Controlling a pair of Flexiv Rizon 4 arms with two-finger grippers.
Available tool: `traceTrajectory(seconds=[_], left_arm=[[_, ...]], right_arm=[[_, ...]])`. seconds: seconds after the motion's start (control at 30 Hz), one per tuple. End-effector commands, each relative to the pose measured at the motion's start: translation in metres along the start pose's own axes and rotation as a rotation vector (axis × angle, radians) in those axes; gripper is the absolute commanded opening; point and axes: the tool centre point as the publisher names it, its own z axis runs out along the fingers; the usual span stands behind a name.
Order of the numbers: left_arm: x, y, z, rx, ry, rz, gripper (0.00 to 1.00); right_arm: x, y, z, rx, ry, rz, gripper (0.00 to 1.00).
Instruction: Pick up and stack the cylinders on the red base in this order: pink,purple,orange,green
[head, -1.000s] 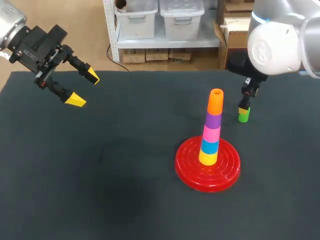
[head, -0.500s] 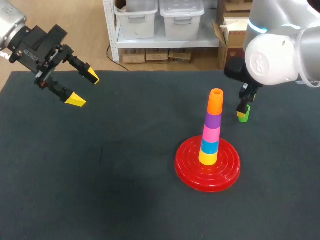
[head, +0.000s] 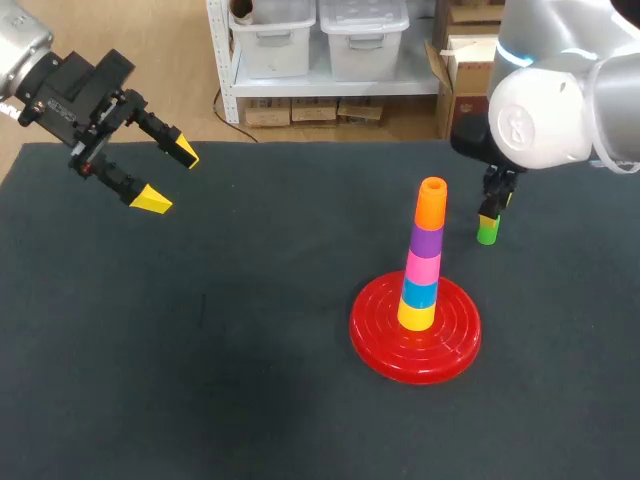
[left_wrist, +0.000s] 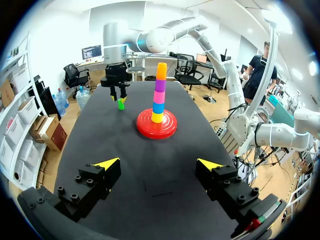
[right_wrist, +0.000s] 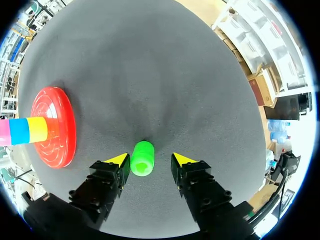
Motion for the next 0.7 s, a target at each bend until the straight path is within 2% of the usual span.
traceTrajectory(seconds=[0.03, 0.1, 0.13, 0.17, 0.27, 0.4, 0.63, 0.7], left_arm=[[0.001, 0.002, -0.001, 0.005, 0.001, 0.001, 1.0], [0.001, 0.002, -0.001, 0.005, 0.001, 0.001, 1.0], [0.001, 0.002, -0.001, 0.005, 0.001, 0.001, 1.0], [0.001, 0.002, -0.001, 0.005, 0.001, 0.001, 1.0], [0.001, 0.002, -0.001, 0.005, 0.001, 0.001, 1.0], [0.001, 0.002, -0.001, 0.005, 0.001, 0.001, 1.0], [0.001, 0.002, -0.001, 0.005, 0.001, 0.001, 1.0], [0.001, 0.002, -0.001, 0.005, 0.001, 0.001, 1.0]], right_arm=[[-0.003, -0.001, 0.0, -0.002, 0.001, -0.004, 0.44], [-0.004, 0.0, 0.0, -0.002, 0.002, -0.007, 0.22], [-0.004, 0.0, 0.0, -0.002, 0.002, -0.008, 0.04], [-0.004, 0.001, -0.001, -0.002, 0.001, -0.009, 0.0], [-0.001, 0.002, -0.01, 0.01, -0.011, -0.011, 0.0], [0.001, 0.006, -0.045, 0.057, -0.037, -0.039, 0.0], [-0.012, 0.033, -0.148, 0.143, -0.119, -0.261, 0.0], [-0.018, 0.05, -0.183, 0.176, -0.144, -0.367, 0.0]])
